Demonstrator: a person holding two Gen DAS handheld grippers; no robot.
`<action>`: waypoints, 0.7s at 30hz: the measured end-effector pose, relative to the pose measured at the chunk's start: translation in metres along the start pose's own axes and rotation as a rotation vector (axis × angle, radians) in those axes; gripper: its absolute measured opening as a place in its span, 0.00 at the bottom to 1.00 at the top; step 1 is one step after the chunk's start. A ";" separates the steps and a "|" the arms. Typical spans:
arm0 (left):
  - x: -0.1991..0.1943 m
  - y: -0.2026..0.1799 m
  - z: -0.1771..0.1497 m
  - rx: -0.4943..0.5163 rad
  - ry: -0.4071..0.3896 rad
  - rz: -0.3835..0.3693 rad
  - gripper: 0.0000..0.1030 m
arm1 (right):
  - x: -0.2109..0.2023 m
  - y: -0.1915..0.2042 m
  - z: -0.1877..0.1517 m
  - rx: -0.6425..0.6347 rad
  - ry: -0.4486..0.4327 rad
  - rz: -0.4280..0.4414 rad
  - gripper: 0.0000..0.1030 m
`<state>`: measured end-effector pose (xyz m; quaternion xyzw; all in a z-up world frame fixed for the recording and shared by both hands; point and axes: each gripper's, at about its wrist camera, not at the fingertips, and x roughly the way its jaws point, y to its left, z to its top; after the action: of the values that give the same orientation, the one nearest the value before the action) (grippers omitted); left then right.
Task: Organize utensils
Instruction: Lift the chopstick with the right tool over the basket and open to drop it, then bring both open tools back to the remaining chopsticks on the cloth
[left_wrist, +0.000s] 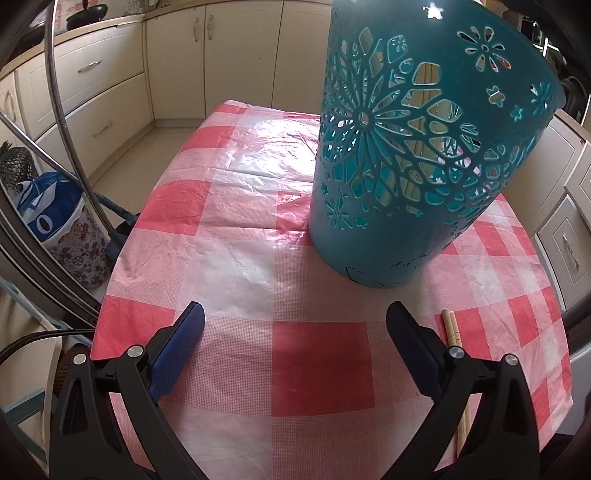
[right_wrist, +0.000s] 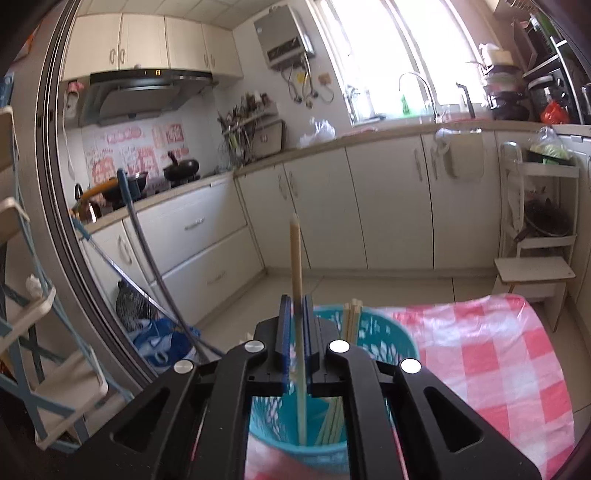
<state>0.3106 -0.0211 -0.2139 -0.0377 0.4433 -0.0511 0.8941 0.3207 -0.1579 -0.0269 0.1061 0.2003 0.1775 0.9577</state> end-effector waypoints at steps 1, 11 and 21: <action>0.000 0.000 0.000 0.000 0.000 0.001 0.92 | -0.003 0.000 -0.005 -0.001 0.006 0.002 0.17; 0.001 0.000 0.000 0.002 0.005 0.006 0.92 | -0.070 -0.039 -0.102 0.095 0.221 -0.096 0.22; 0.001 0.000 0.001 -0.003 0.010 0.005 0.92 | -0.047 -0.041 -0.169 0.088 0.433 -0.112 0.19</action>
<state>0.3121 -0.0214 -0.2145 -0.0377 0.4478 -0.0485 0.8920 0.2212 -0.1912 -0.1737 0.0960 0.4141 0.1335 0.8952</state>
